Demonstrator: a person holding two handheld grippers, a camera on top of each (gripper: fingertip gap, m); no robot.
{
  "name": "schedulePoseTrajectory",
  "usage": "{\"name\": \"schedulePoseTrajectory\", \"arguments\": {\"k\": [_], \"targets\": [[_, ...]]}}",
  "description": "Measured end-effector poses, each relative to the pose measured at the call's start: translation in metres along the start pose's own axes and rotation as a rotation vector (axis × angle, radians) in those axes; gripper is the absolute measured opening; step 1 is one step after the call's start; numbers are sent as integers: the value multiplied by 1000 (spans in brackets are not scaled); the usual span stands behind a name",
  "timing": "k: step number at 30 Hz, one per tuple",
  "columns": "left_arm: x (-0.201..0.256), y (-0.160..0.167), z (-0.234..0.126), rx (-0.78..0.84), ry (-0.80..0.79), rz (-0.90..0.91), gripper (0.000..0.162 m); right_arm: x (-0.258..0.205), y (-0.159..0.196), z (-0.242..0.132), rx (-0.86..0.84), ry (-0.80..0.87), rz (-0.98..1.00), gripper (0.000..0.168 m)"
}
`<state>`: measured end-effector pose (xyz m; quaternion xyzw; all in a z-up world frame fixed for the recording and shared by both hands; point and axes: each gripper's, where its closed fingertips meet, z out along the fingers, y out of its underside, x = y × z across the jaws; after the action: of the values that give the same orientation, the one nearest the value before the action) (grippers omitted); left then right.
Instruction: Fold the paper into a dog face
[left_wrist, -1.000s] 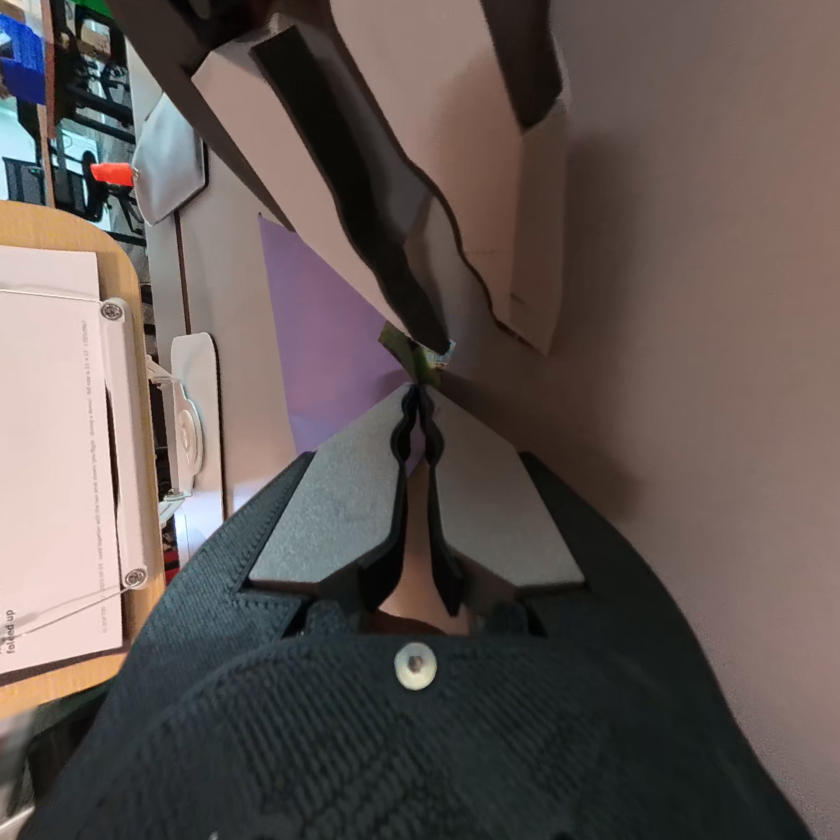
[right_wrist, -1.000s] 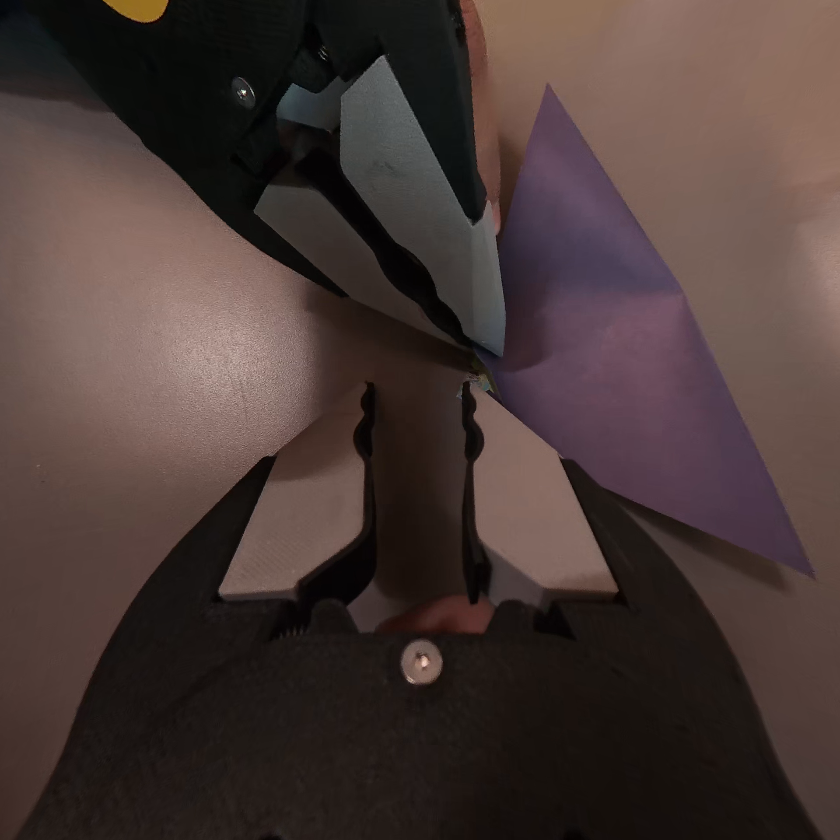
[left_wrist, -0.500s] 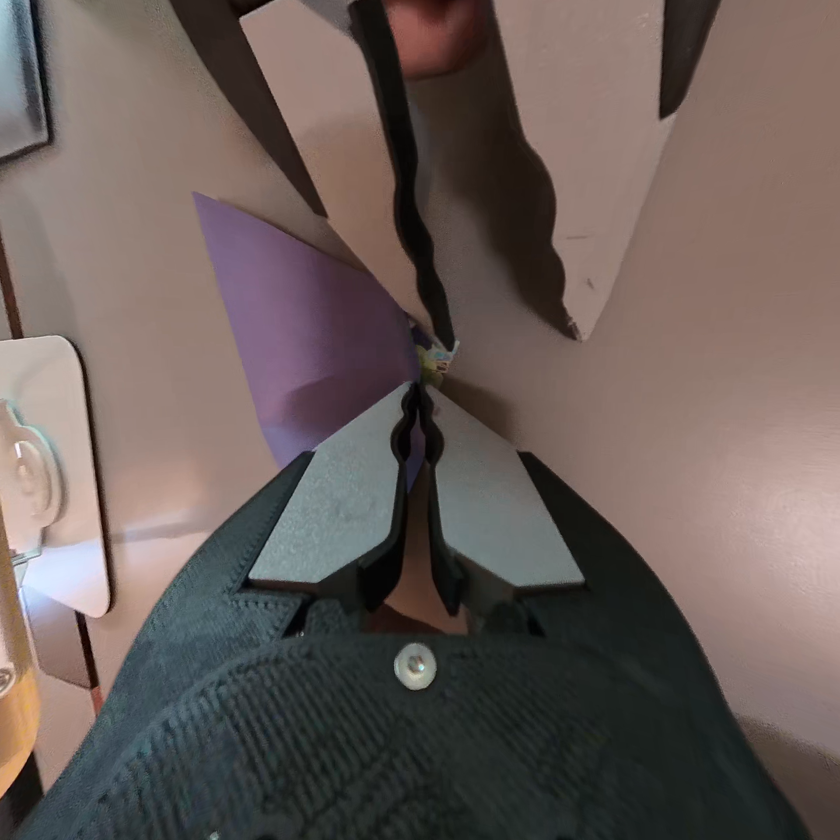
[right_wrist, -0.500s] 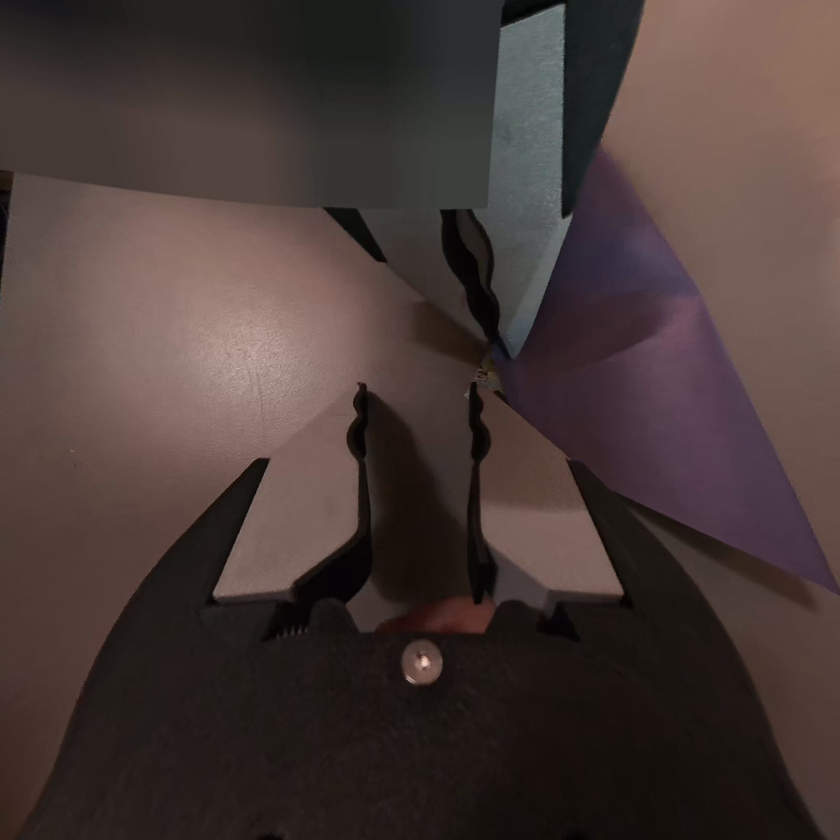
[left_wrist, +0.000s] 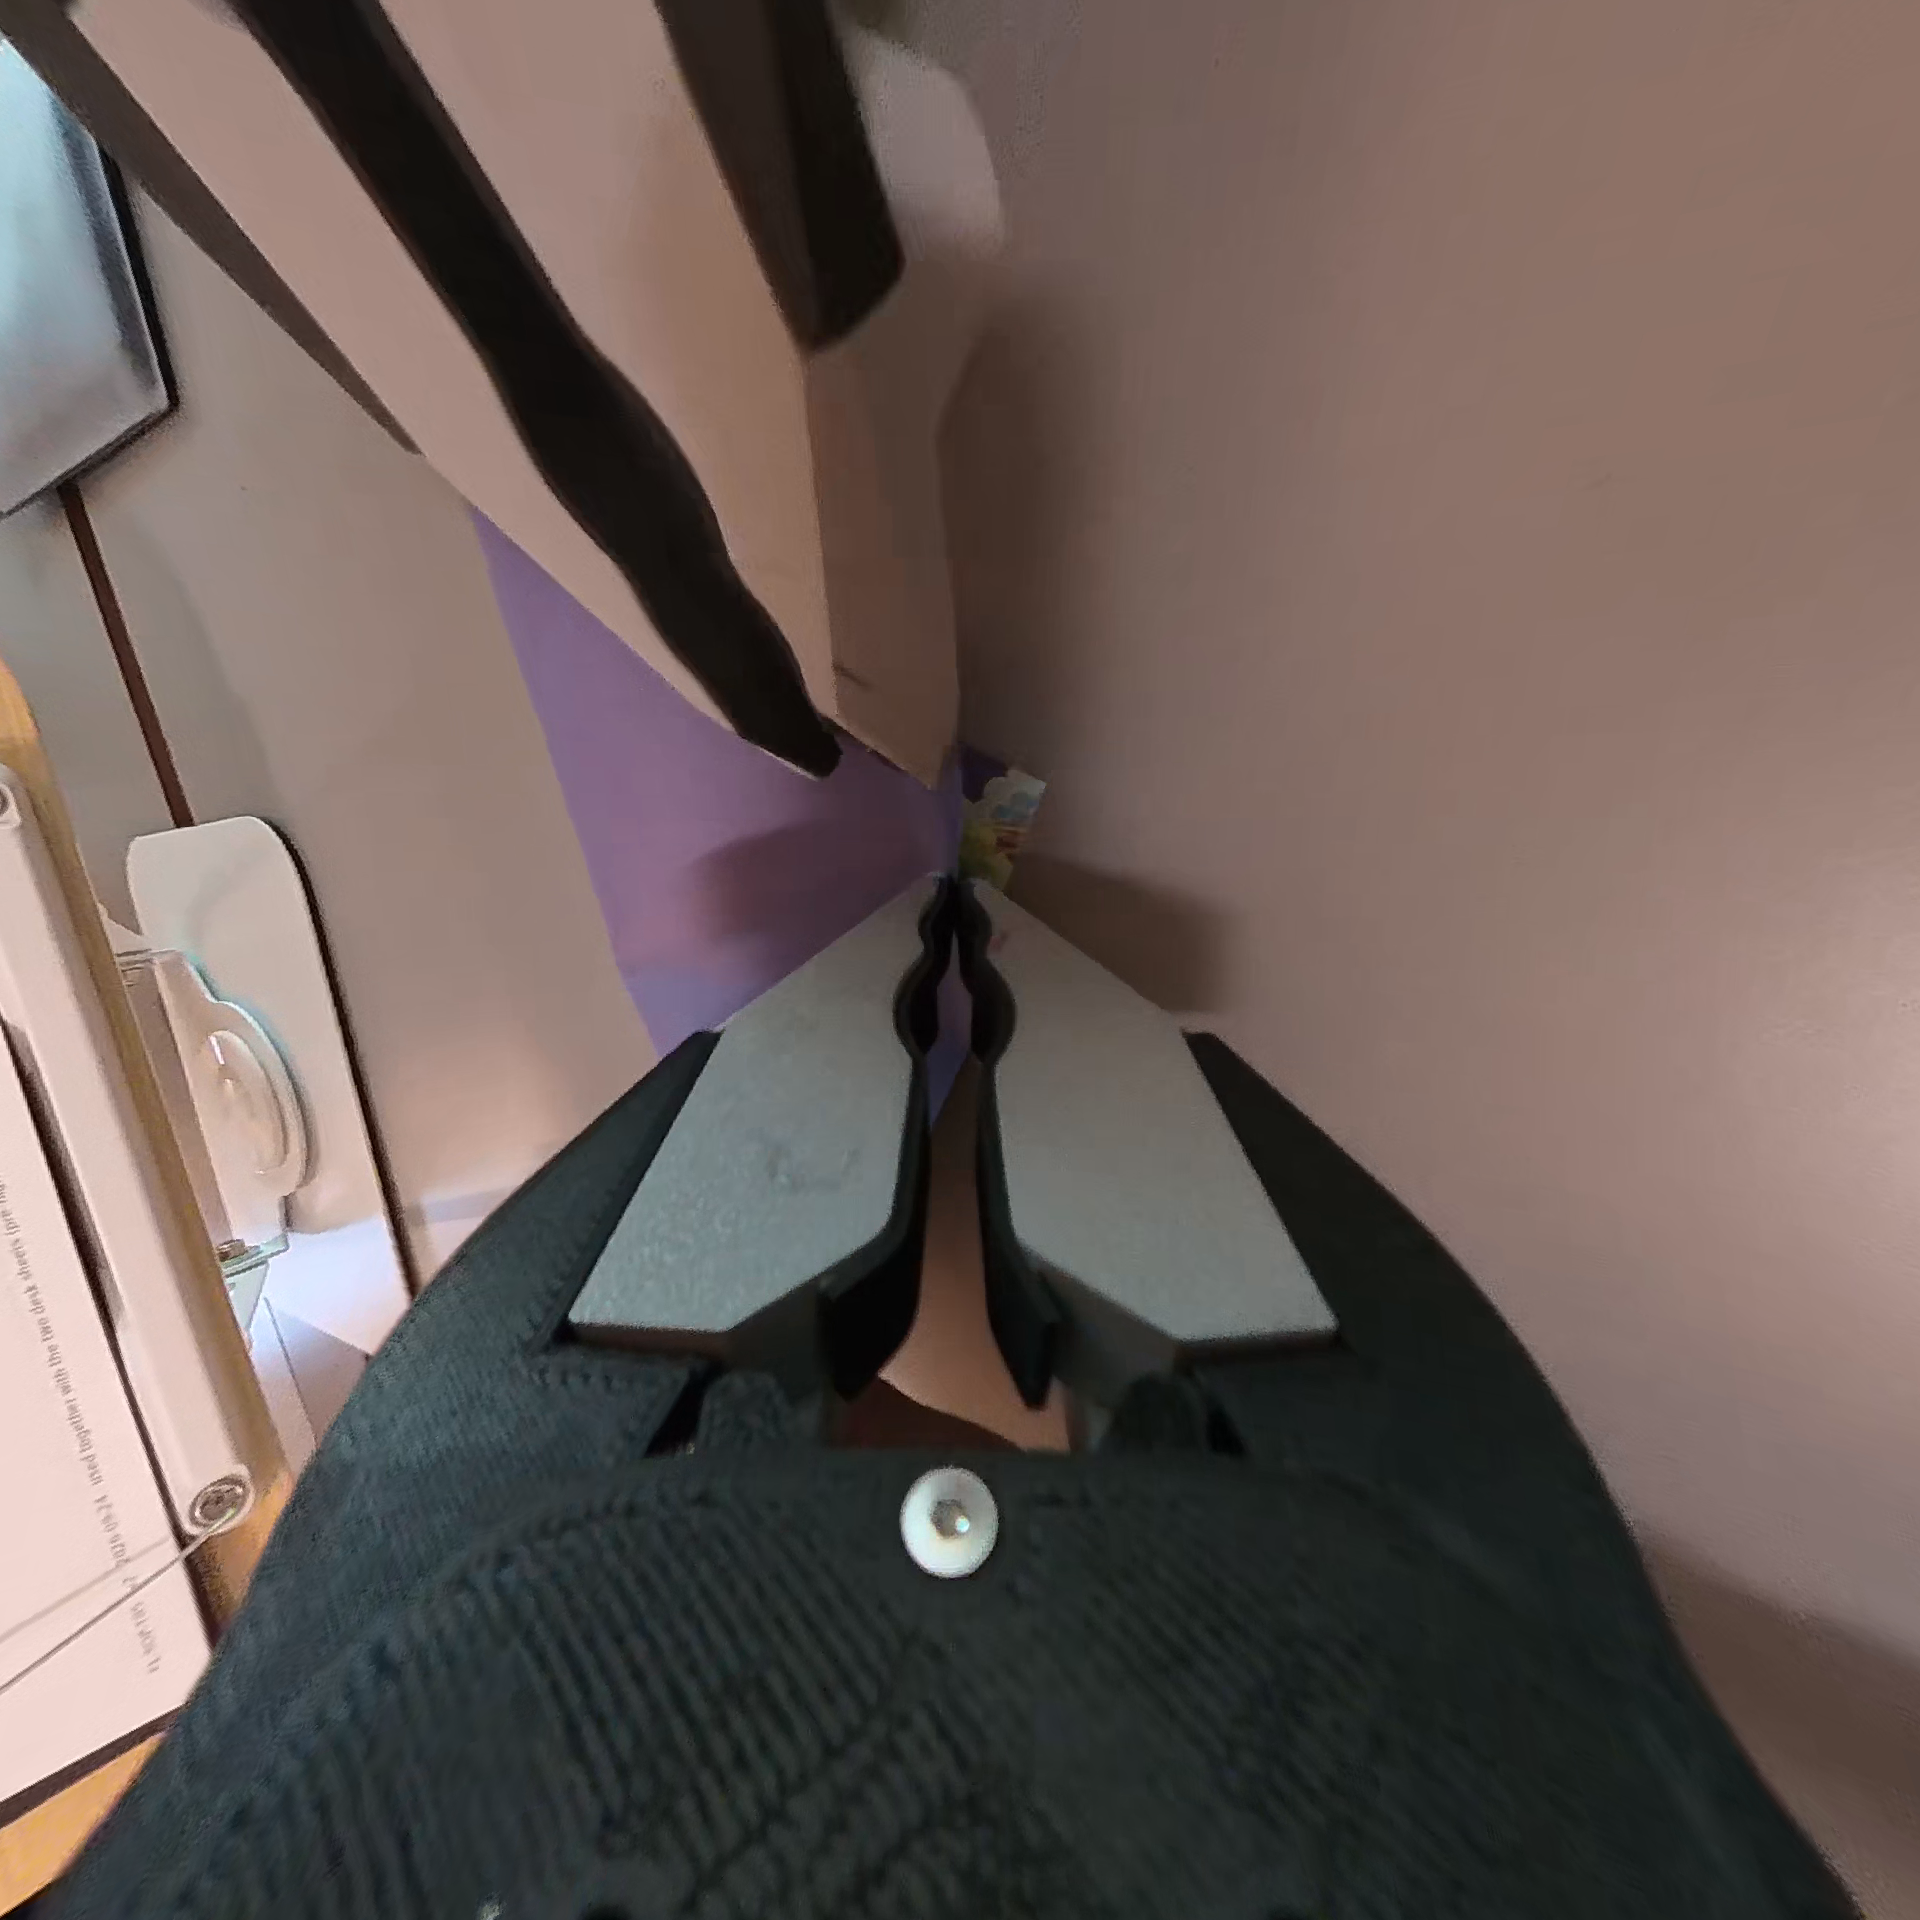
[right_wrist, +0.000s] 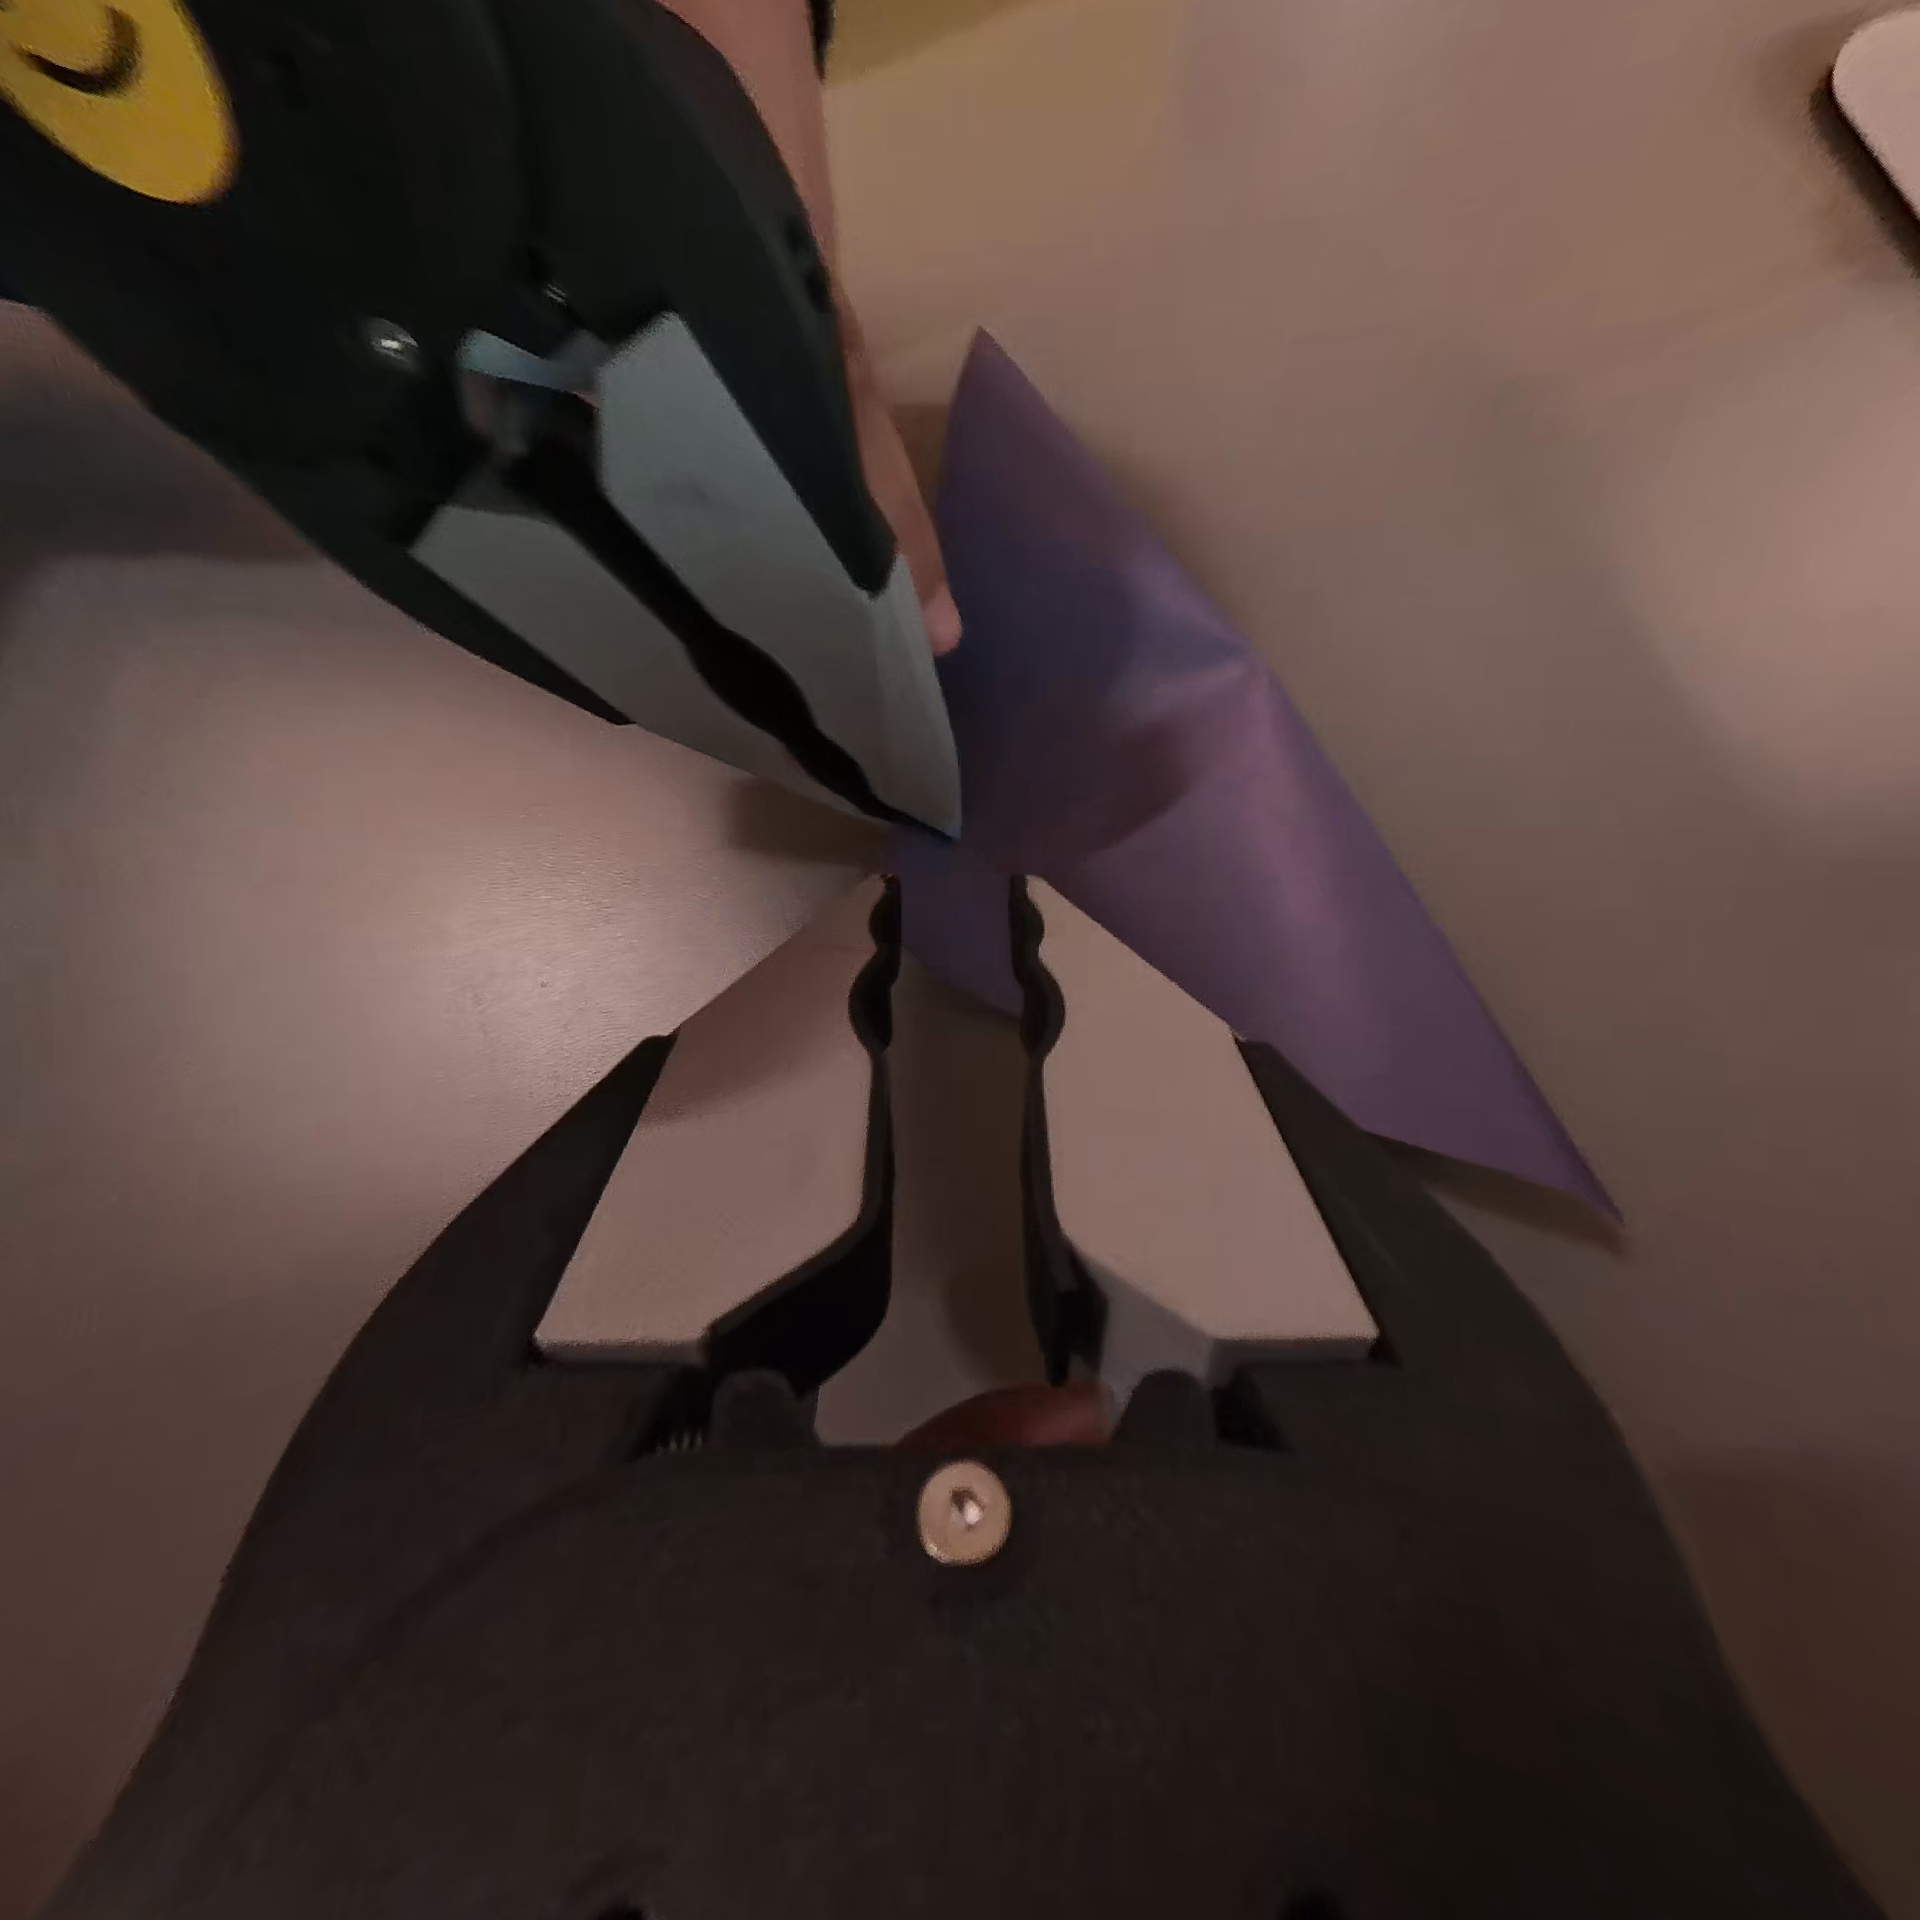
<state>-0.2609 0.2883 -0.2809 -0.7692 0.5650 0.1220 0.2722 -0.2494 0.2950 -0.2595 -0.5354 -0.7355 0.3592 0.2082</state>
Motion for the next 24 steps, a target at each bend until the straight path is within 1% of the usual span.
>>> {"name": "schedulePoseTrajectory", "arguments": {"k": [8, 11, 15, 24], "targets": [[0, 0, 0, 17, -55, 56, 0, 3, 8, 12, -56, 21, 2, 12], [0, 0, 0, 55, -70, 27, 0, 4, 9, 15, -65, 35, -3, 8], [-1, 0, -1, 95, -82, -15, 0, 5, 7, 17, -61, 46, -7, 8], [-1, 2, -2, 120, -129, -38, 0, 7, 6, 20, -71, 69, -8, 6]]}}
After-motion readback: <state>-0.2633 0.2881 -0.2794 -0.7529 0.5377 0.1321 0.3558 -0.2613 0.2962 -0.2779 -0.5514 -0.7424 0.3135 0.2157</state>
